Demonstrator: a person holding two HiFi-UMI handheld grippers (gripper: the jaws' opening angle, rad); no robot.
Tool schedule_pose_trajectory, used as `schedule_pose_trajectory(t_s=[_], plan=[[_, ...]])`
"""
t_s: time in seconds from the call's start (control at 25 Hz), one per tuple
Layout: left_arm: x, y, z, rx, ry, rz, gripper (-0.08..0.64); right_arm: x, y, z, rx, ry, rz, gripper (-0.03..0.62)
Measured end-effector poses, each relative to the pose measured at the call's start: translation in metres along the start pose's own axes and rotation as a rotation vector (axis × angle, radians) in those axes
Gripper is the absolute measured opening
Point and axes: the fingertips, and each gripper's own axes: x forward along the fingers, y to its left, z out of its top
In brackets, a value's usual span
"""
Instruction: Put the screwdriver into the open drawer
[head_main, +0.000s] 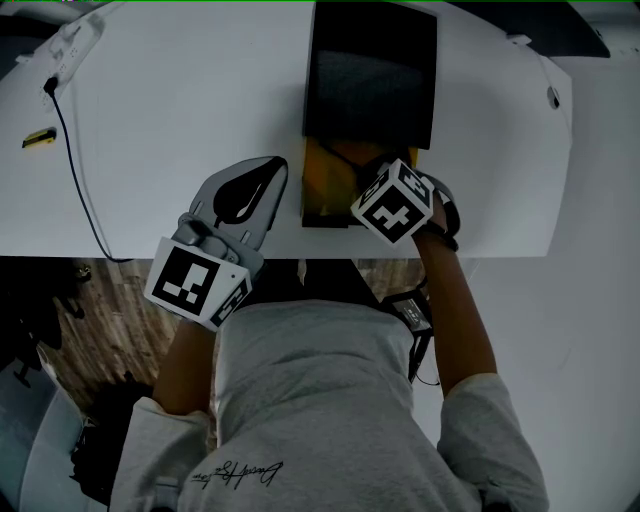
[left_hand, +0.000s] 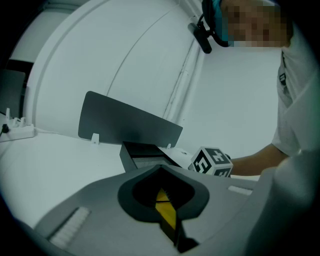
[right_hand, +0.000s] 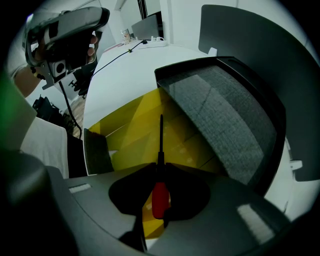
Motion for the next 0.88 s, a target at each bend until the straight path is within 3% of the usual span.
schedule_pose_trajectory(t_s=[0.88], plan=[[-0.001,-0.01,0.008,0.011,-0.005,-0.011,0.0,-0.011,0.005,-0.001,0.002,-0.045,0.019,0.104]])
